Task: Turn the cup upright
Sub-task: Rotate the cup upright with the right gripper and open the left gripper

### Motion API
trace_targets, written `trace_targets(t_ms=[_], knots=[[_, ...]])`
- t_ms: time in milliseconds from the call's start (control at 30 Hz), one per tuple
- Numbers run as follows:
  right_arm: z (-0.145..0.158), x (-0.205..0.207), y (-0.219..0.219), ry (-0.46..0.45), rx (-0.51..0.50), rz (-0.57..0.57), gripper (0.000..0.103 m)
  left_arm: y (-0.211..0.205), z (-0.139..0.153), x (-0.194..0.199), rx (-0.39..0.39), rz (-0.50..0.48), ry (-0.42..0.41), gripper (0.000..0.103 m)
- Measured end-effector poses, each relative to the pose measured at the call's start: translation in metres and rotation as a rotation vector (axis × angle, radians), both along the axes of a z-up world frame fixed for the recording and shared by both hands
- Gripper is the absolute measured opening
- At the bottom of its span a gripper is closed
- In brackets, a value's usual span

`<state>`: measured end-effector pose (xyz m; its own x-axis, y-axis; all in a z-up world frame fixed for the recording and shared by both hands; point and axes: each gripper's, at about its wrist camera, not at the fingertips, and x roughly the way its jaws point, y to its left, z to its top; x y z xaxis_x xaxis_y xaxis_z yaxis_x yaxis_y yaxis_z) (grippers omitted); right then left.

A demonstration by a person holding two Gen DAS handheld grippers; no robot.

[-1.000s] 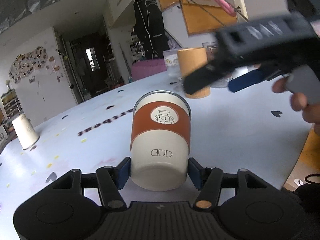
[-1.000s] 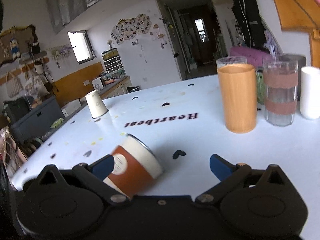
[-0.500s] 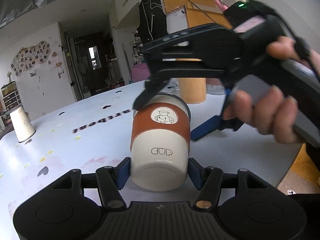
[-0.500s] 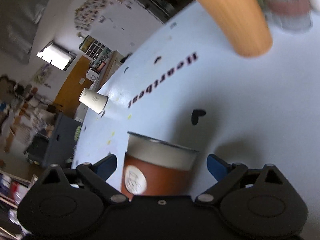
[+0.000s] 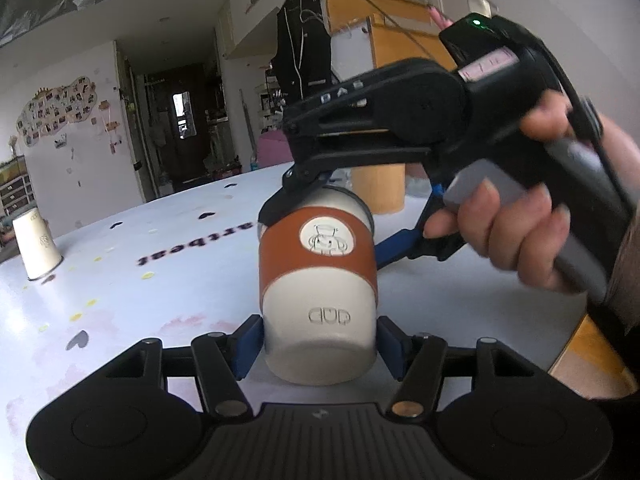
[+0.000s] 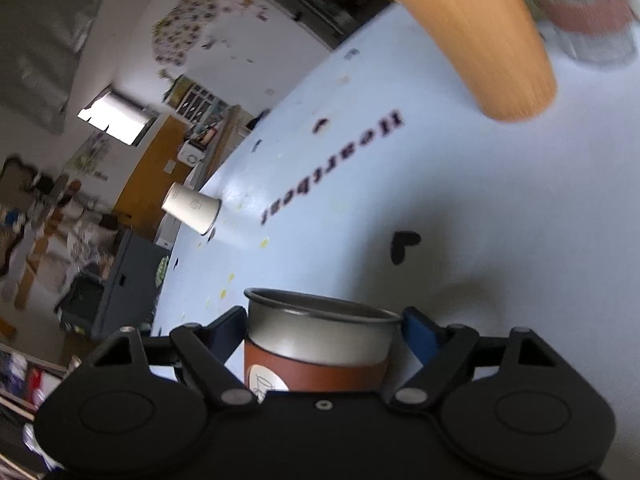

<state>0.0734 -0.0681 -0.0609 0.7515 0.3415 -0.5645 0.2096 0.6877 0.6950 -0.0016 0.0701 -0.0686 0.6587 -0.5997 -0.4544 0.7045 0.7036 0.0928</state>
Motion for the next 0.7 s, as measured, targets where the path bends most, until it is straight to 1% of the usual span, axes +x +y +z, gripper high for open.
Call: trace_targets(t_ms=[67, 200, 267, 333, 433, 533, 567, 600, 700], knots=[[0.009, -0.005, 0.007, -0.051, -0.082, 0.015, 0.084, 0.005, 0.005, -0.001, -0.046, -0.006, -0.003, 0.065], [0.03, -0.021, 0.029, -0.181, -0.32, 0.053, 0.084, 0.017, 0.012, -0.002, -0.134, -0.012, 0.004, 0.065], [0.038, -0.029, 0.037, -0.23, -0.413, 0.075, 0.084, 0.021, 0.013, 0.0, -0.162, -0.016, 0.017, 0.064], [0.044, -0.04, 0.049, -0.285, -0.517, 0.112, 0.084, 0.021, 0.011, 0.003, -0.173, -0.018, 0.039, 0.064], [0.049, -0.055, 0.066, -0.346, -0.642, 0.172, 0.084, 0.022, 0.007, 0.003, -0.176, -0.042, 0.065, 0.063], [0.053, -0.072, 0.081, -0.381, -0.747, 0.228, 0.084, 0.022, 0.002, -0.002, -0.163, -0.063, 0.069, 0.062], [0.052, -0.078, 0.085, -0.389, -0.768, 0.238, 0.085, 0.022, 0.0, -0.004, -0.158, -0.065, 0.067, 0.062], [0.052, -0.084, 0.087, -0.401, -0.781, 0.252, 0.085, 0.022, -0.001, -0.005, -0.153, -0.067, 0.068, 0.062], [0.049, -0.093, 0.089, -0.419, -0.763, 0.292, 0.092, 0.022, -0.004, -0.006, -0.152, -0.076, 0.086, 0.061]])
